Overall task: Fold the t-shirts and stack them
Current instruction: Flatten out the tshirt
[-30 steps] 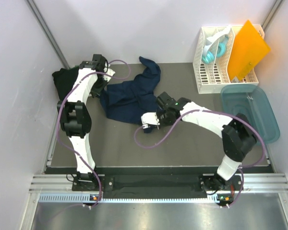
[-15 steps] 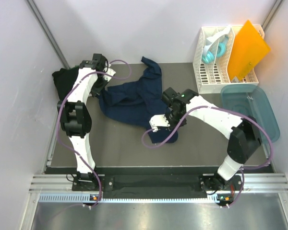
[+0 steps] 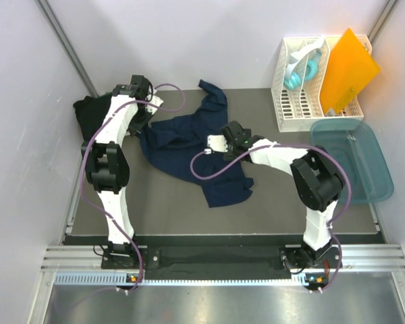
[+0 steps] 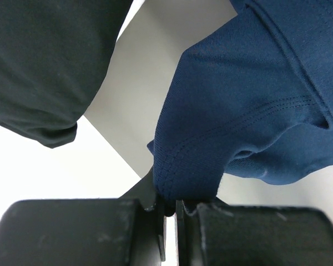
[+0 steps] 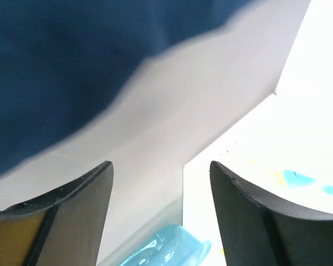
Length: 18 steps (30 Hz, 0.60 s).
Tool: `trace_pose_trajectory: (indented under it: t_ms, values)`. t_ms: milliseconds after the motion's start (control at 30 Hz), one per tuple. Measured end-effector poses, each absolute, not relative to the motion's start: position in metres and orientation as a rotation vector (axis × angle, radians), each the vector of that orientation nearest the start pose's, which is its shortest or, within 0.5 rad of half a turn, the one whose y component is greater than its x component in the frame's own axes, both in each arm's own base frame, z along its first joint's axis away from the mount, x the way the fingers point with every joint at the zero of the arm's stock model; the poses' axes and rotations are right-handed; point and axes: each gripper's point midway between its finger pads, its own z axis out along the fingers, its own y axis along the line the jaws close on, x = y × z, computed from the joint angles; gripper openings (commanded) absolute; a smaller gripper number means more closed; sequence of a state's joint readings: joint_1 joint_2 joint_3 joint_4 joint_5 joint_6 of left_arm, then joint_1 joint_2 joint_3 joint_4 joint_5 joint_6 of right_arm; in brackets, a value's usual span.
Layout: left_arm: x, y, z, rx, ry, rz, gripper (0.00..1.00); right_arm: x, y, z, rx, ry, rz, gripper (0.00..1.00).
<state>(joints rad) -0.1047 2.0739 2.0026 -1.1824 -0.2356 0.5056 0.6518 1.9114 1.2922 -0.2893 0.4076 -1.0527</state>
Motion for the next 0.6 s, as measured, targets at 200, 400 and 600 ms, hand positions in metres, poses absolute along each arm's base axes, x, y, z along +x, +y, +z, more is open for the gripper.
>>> trace_pose_trajectory:
  t_ms: [200, 400, 600]
  values:
    - [0.437, 0.015, 0.143, 0.803, 2.749, 0.418, 0.0, 0.412, 0.169, 0.121, -1.725, 1.798, -0.521, 0.66]
    - [0.436, 0.016, 0.142, 0.804, 2.755, 0.433, 0.0, 0.33, 0.159, 0.163, -1.843, 1.71, -0.21, 0.66]
    - [0.435, 0.016, 0.142, 0.796, 2.757, 0.433, 0.0, 0.251, 0.163, 0.106, -2.076, 1.755, 0.098, 0.71]
